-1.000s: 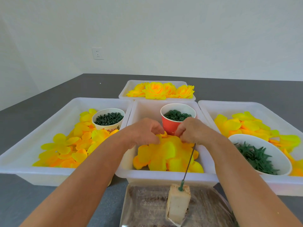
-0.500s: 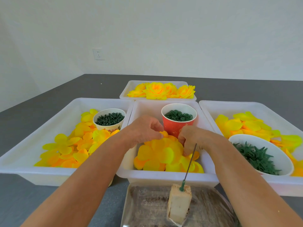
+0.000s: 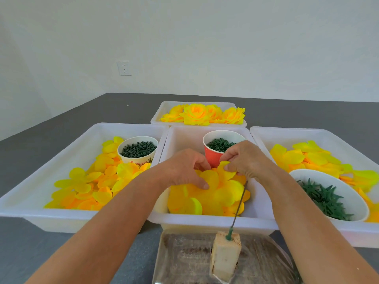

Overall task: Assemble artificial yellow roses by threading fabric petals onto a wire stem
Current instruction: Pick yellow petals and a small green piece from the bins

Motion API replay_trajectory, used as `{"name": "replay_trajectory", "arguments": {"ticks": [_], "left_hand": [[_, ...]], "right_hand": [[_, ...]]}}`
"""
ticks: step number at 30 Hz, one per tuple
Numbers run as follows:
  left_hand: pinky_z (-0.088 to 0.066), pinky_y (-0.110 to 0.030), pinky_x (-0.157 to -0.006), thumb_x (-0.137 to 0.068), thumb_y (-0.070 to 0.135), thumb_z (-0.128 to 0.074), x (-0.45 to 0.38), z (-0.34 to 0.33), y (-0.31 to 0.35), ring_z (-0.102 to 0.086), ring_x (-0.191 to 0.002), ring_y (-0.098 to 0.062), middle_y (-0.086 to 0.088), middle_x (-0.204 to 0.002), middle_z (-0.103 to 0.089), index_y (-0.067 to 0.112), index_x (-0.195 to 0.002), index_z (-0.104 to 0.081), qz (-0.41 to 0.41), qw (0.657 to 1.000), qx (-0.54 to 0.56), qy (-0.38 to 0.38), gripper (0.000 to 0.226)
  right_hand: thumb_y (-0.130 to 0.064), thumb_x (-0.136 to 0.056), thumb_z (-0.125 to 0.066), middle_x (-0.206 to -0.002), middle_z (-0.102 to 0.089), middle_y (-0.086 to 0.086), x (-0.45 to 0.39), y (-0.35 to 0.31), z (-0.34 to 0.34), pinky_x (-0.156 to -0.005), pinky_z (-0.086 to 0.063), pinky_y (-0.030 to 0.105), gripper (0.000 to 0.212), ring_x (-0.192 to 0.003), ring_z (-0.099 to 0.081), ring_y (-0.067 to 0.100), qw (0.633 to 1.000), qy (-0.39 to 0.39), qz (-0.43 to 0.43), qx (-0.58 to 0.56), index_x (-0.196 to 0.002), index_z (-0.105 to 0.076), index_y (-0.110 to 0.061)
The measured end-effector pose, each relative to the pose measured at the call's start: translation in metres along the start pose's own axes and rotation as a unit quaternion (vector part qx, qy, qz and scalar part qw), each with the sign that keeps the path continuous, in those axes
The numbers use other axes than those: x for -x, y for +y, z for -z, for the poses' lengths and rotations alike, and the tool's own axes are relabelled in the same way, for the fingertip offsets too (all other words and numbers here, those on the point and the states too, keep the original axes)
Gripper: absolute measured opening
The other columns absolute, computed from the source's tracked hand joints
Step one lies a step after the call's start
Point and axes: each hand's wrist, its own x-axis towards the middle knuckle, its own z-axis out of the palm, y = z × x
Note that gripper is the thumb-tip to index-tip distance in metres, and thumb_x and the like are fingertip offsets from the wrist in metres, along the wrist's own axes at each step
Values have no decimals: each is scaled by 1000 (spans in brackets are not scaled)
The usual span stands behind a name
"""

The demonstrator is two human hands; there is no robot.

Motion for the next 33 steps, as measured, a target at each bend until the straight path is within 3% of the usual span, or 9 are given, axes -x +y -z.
{"name": "replay_trajectory", "arguments": {"ticks": [4, 8, 12, 16, 18, 22, 26, 29, 33], "left_hand": [[-44, -29, -97, -71, 9, -79, -1, -2, -2, -54, -115, -14, -2, -120, -62, 12, -116, -63, -3, 999, -35, -6, 48], [-44, -26, -86, -74, 20, -78, -2, -4, -1, -57, -104, -15, 0, -104, -65, 14, -104, -69, -12, 998, -58, -5, 32], [-43, -26, -73, -75, 20, -77, -3, -4, 0, -54, -84, -15, -1, -84, -62, 14, -81, -70, -19, 995, -95, -2, 11], [-38, -17, -63, -75, 18, -77, -3, -4, -1, -54, -82, -12, -7, -91, -67, 10, -81, -71, -20, 994, -103, 20, 11], [-37, -14, -62, -75, 17, -77, -3, -4, -2, -53, -82, -10, -6, -94, -67, 12, -77, -69, -16, 995, -99, 16, 9], [-37, -12, -60, -76, 19, -76, -5, -4, -4, -52, -82, -8, -3, -93, -65, 17, -73, -65, -16, 993, -114, -2, 12], [-40, -18, -64, -74, 32, -77, -5, -5, -4, -55, -83, -12, -5, -94, -67, 13, -81, -68, -15, 995, -91, 31, 23], [-44, -22, -74, -67, 42, -79, -4, -5, -2, -56, -95, -11, 5, -101, -62, 19, -98, -65, -38, 997, -11, 70, 41], [-47, -34, -80, -72, 35, -78, -8, -6, -1, -56, -96, -19, -4, -101, -64, 13, -102, -69, -67, 994, -73, 50, 39]], "right_hand": [[-3, -71, -77, -101, -68, 4, 1, 1, 0, -87, -51, 33, 24, -98, -61, 20, 995, 80, 18, 60, -89, -74, -18], [-5, -72, -76, -94, -67, 2, 2, 0, -1, -77, -48, 28, 20, -92, -60, 18, 990, 82, 27, 112, -86, -74, -19], [-8, -70, -79, -96, -66, 5, 2, -2, 0, -77, -49, 29, 21, -91, -60, 19, 993, 99, 21, 64, -89, -74, -16], [-12, -75, -76, -97, -67, 7, 1, -1, 5, -62, -46, 21, 21, -81, -59, 17, 986, 163, 25, -18, -95, -72, -13], [-12, -79, -73, -102, -67, 7, 0, -1, 6, -72, -51, 27, 19, -86, -60, 19, 982, 183, 32, -31, -98, -71, -12], [-3, -81, -68, -109, -66, 12, -1, 0, 8, -80, -56, 43, 19, -92, -63, 26, 974, 152, -22, -167, -98, -72, -12], [-4, -71, -78, -108, -65, 10, 0, 3, 9, -68, -51, 29, 28, -92, -59, 22, 973, 123, -43, -188, -98, -72, -11], [-6, -65, -82, -103, -66, 10, 2, 2, 8, -79, -50, 33, 31, -96, -60, 23, 980, 106, -38, -165, -94, -72, -9], [-9, -63, -84, -84, -66, 4, 4, -2, 7, -63, -47, 24, 26, -78, -60, 17, 978, 63, -16, -198, -86, -72, -13]]}}
